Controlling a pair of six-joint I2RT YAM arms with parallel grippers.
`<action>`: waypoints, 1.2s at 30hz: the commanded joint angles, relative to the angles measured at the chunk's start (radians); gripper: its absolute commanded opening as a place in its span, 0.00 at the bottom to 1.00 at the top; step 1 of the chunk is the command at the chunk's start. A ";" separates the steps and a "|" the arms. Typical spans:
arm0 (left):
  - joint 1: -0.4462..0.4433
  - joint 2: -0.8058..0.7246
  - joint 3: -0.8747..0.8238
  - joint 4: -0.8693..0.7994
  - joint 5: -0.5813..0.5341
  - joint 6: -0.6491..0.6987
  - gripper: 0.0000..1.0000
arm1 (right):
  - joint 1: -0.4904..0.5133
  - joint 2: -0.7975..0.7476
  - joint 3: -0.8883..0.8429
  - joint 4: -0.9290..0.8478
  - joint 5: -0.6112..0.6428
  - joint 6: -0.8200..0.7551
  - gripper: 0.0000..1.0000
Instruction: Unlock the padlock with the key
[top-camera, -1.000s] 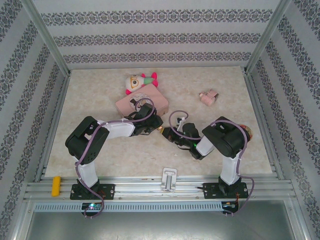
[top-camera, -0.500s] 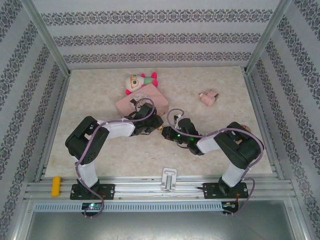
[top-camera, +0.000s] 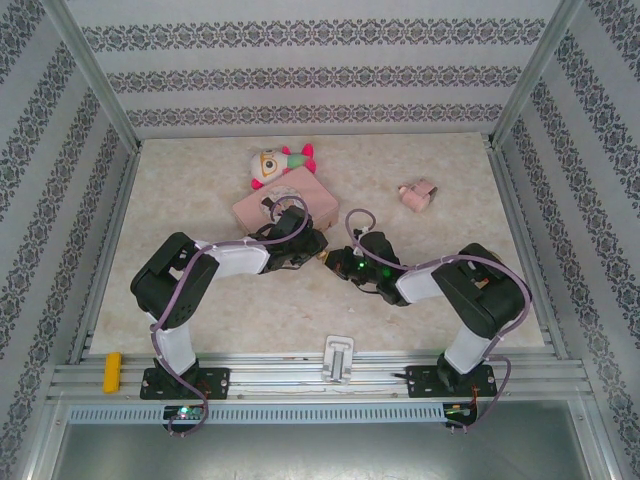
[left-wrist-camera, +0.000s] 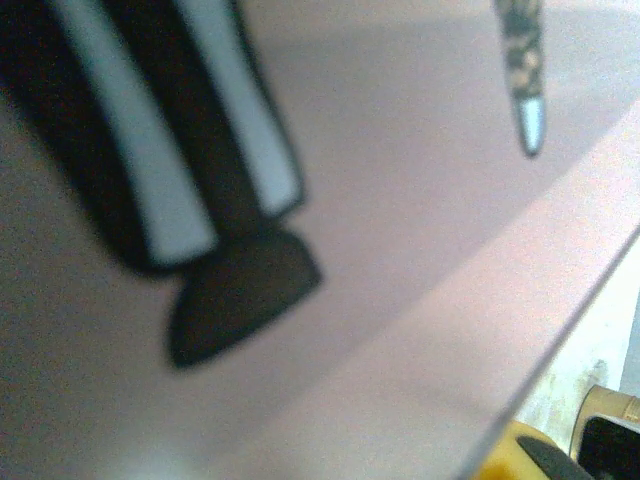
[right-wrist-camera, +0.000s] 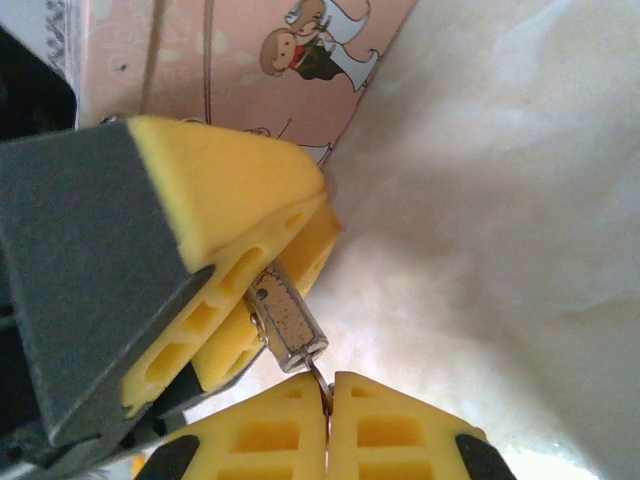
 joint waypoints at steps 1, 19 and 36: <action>-0.050 -0.007 -0.049 -0.024 0.255 -0.045 0.03 | -0.030 0.016 0.030 0.308 0.055 0.157 0.00; -0.050 -0.051 -0.135 0.185 0.268 -0.069 0.12 | -0.033 0.136 -0.051 0.634 0.131 0.434 0.00; -0.033 -0.105 -0.189 0.262 0.198 -0.059 0.59 | -0.033 0.146 -0.049 0.634 0.155 0.447 0.00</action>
